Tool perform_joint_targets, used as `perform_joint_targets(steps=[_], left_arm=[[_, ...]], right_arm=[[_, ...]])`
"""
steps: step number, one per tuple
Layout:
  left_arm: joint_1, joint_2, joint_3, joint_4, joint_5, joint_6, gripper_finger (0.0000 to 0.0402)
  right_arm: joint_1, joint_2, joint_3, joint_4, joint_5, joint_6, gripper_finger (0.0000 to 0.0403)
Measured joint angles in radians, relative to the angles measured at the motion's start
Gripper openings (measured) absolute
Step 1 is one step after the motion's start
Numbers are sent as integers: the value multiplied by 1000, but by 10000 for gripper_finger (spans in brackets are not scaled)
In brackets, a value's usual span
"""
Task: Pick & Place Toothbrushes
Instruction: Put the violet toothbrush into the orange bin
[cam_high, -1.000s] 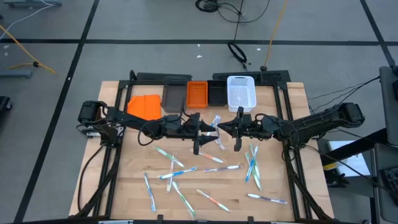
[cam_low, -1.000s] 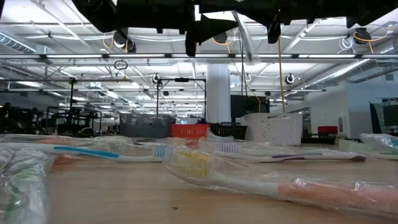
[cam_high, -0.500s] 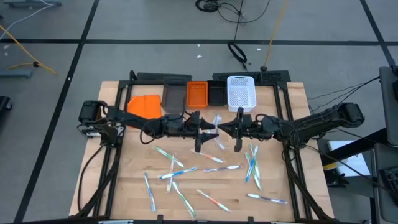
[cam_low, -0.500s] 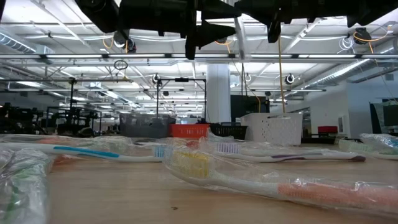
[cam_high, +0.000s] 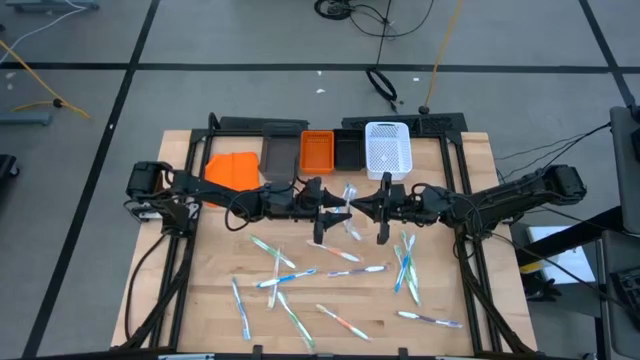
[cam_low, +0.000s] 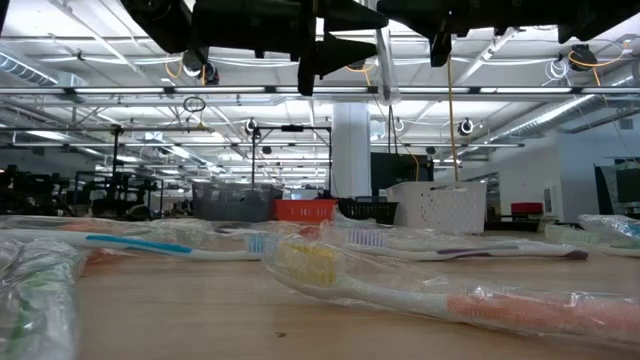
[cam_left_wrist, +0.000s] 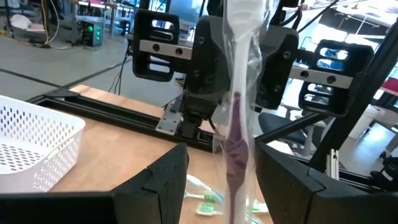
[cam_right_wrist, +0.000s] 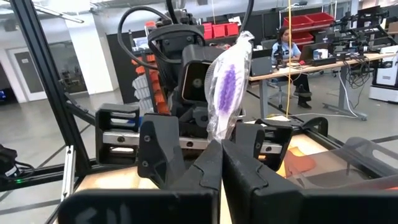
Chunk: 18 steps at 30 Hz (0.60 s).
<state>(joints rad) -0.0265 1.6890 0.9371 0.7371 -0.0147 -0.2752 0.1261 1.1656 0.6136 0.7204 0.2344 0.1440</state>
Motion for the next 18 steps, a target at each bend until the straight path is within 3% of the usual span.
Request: perform_joint_targets(steps=[12,18], left_arm=[[0,0,0,1,3,-33,178],[0,0,0,1,3,-14,93]], right_arm=[[0,0,0,-16,0,0,0],[0,0,0,-16,0,0,0]])
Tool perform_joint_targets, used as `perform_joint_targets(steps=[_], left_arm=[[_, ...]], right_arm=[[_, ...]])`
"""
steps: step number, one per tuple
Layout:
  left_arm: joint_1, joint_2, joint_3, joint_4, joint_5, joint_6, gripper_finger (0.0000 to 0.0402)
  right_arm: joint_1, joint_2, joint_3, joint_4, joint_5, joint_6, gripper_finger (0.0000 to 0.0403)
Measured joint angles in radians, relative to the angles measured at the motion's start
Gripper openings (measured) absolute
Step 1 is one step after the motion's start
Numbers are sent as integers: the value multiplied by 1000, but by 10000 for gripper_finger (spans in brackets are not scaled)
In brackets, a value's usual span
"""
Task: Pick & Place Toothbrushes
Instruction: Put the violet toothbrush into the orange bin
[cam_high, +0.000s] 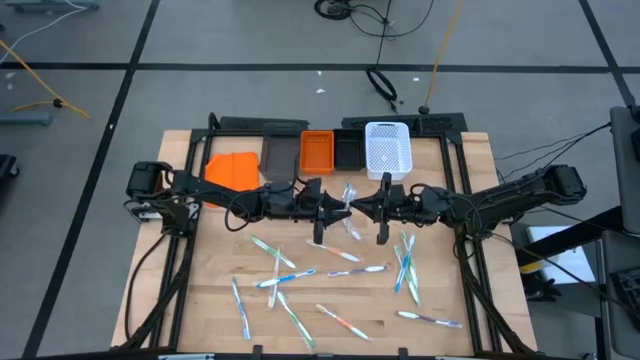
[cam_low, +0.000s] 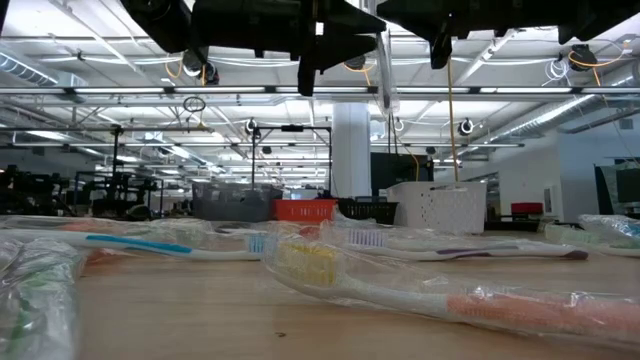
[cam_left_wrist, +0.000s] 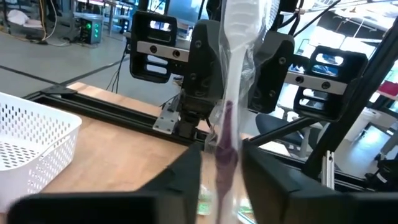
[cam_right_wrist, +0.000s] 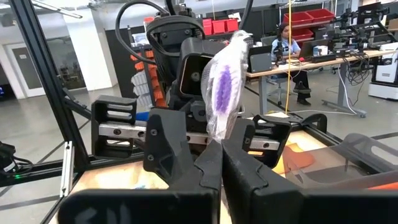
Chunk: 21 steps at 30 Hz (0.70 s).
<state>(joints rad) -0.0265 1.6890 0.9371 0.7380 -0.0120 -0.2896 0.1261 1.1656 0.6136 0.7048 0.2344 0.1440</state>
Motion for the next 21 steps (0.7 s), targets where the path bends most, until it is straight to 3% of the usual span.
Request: perform_joint_targets(steps=[5,16,21], left_arm=[[0,0,0,1,0,26,12],[0,0,0,18,0,22,9],[0,0,0,19,0,22,7]], right_arm=[[0,0,0,0,0,0,0],[0,0,0,-3,1,-11,1],[0,0,0,-7,-5,-53,41]])
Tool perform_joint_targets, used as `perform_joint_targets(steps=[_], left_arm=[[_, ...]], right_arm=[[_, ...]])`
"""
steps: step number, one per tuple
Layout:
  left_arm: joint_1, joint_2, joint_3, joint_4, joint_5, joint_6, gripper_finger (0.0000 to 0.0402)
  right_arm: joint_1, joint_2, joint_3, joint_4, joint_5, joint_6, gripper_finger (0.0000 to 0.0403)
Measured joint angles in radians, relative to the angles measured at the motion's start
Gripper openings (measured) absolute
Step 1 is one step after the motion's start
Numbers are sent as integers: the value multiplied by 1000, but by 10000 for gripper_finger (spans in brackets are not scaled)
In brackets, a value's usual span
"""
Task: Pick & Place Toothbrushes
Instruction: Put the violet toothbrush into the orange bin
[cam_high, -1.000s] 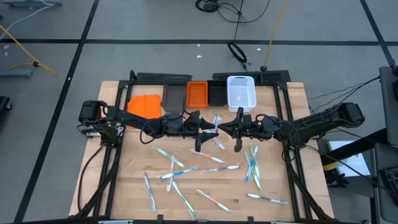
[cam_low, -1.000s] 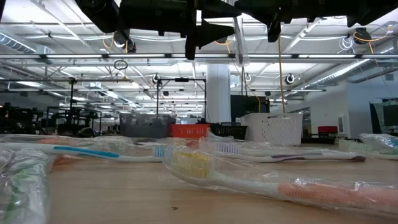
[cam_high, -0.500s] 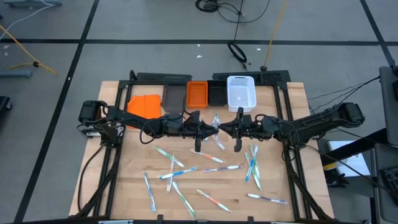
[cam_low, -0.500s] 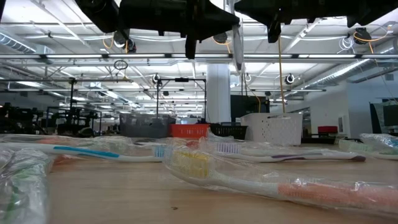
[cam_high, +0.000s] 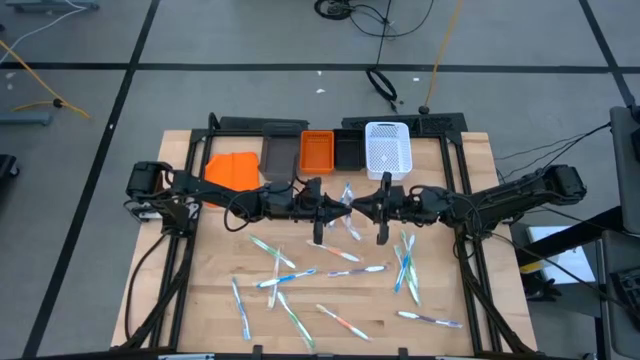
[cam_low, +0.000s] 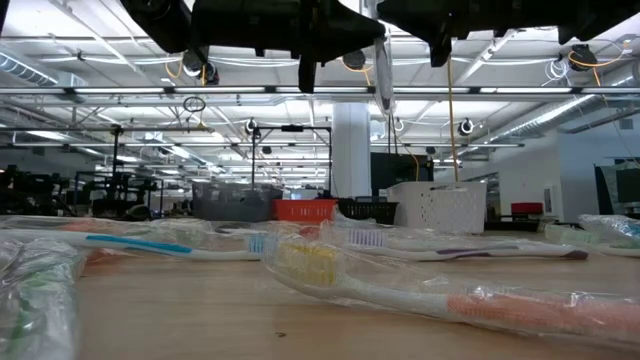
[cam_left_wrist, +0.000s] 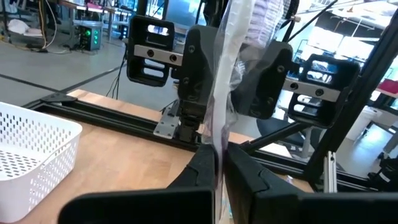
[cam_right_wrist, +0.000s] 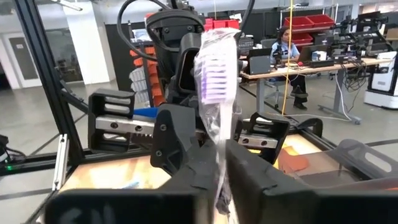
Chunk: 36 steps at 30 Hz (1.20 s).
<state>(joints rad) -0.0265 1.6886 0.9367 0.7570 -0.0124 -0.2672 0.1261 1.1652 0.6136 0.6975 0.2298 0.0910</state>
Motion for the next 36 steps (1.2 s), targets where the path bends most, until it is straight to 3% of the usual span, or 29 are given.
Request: perform_joint_targets(steps=[8,13,24,36], left_arm=[[0,0,0,0,9,0,8],[0,0,0,1,12,2,4],[22,-1,0,-22,12,7,10],[154,-117,0,-245,-7,55,5]], right_arm=[[0,0,0,-7,-23,-28,190],[0,0,0,-7,-15,-26,242],[19,0,-1,-49,5,-25,241],[40,-17,-1,-84,5,-25,231]])
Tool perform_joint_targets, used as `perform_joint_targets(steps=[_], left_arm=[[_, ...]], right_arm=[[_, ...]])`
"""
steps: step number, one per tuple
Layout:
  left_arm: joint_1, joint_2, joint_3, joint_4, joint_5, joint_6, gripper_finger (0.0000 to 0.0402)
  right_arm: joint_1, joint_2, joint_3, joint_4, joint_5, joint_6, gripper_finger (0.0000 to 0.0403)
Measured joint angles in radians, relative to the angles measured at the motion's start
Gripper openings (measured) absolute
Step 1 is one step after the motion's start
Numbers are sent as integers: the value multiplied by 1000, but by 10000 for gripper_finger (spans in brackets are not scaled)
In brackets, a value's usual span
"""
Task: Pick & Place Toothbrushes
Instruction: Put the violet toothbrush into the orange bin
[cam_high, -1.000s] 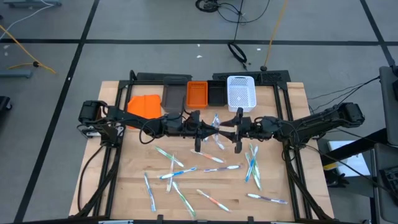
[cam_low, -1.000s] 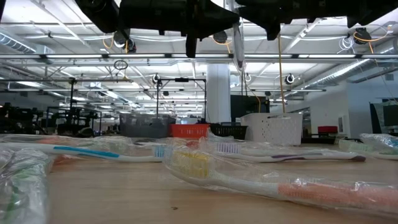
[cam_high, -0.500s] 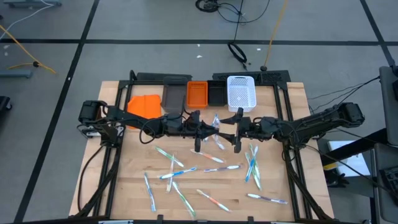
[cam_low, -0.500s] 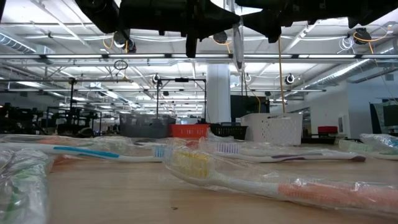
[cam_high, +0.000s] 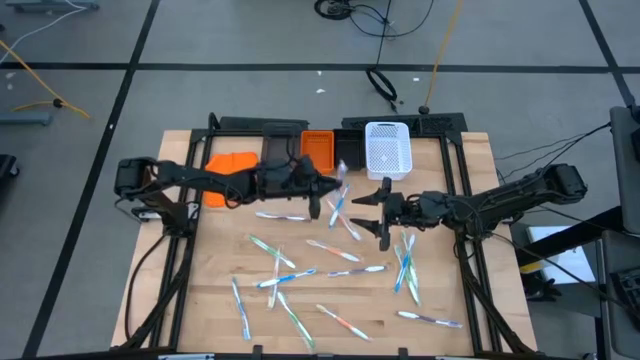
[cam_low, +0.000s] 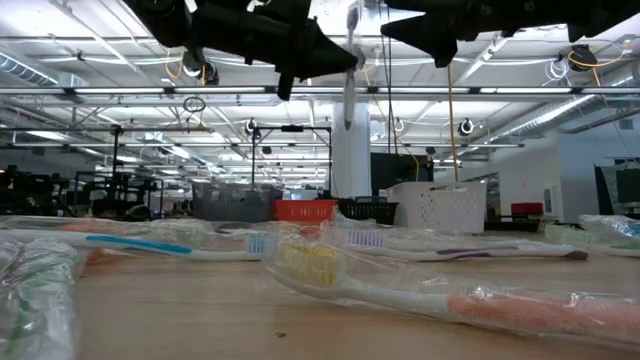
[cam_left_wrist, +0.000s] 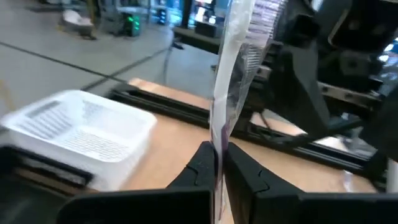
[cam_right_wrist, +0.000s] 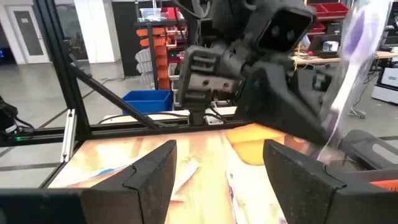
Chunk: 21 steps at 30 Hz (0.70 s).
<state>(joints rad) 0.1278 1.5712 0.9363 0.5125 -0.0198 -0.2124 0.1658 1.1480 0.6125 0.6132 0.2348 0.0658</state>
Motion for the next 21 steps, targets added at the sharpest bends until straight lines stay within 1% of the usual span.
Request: perform_joint_targets(steps=[4,9,14,18,21], left_arm=[[59,-12,0,-31,-54,20,11],[149,-13,0,-89,-78,6,5],[243,-13,0,-99,-127,1,12],[306,7,0,-94,-131,-8,5],[334,36,0,-96,-131,-28,12]], right_arm=[[0,0,0,-3,0,0,231],[0,0,0,-9,-1,43,231],[0,0,0,-13,-1,45,231],[0,0,0,-13,-1,45,229],[0,0,0,-12,-1,45,227]])
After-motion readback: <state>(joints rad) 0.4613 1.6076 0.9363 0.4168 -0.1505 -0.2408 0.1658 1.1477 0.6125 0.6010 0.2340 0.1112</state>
